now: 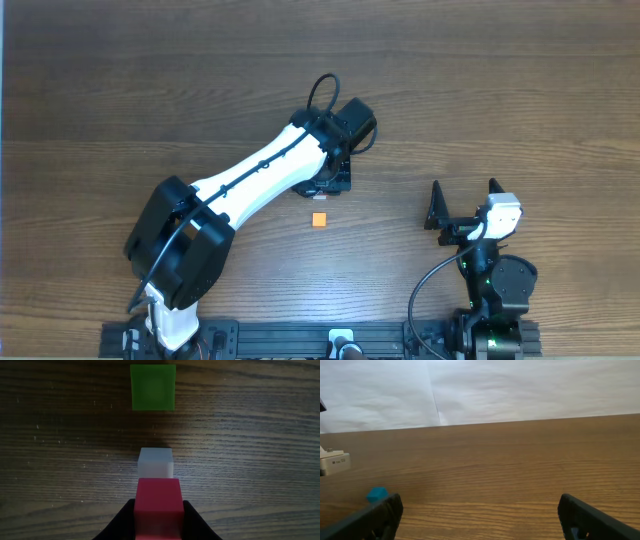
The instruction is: Stack Cubes
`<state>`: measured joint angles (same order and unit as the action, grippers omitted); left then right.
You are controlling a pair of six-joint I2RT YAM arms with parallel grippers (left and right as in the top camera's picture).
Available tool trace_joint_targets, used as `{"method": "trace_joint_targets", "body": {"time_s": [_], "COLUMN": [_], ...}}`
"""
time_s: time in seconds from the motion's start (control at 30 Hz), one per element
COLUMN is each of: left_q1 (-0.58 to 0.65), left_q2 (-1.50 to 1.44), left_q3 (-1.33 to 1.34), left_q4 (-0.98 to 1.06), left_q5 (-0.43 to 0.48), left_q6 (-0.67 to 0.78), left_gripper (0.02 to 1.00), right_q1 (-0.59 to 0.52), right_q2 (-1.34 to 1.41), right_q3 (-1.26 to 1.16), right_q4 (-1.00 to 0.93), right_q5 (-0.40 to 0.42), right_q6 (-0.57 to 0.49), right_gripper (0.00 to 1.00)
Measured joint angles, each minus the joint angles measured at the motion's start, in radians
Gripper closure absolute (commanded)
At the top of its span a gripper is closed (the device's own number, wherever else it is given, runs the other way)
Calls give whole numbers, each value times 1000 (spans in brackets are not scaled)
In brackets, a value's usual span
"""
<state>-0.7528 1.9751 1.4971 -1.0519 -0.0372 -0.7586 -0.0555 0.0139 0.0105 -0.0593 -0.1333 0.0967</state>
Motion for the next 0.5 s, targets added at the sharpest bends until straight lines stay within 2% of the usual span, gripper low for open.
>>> {"method": "trace_joint_targets", "body": {"time_s": [0.5], "left_q1": [7], "left_q2": [6], "left_q3": [0], "left_q4": [2], "left_q5": [-1], "left_q6": [0], "left_gripper": [978], "right_q1": [0], "right_q2": [0], "right_q3": [0], "right_q4": [0], "right_q5": [0], "right_q6": [0], "right_gripper": [7]}}
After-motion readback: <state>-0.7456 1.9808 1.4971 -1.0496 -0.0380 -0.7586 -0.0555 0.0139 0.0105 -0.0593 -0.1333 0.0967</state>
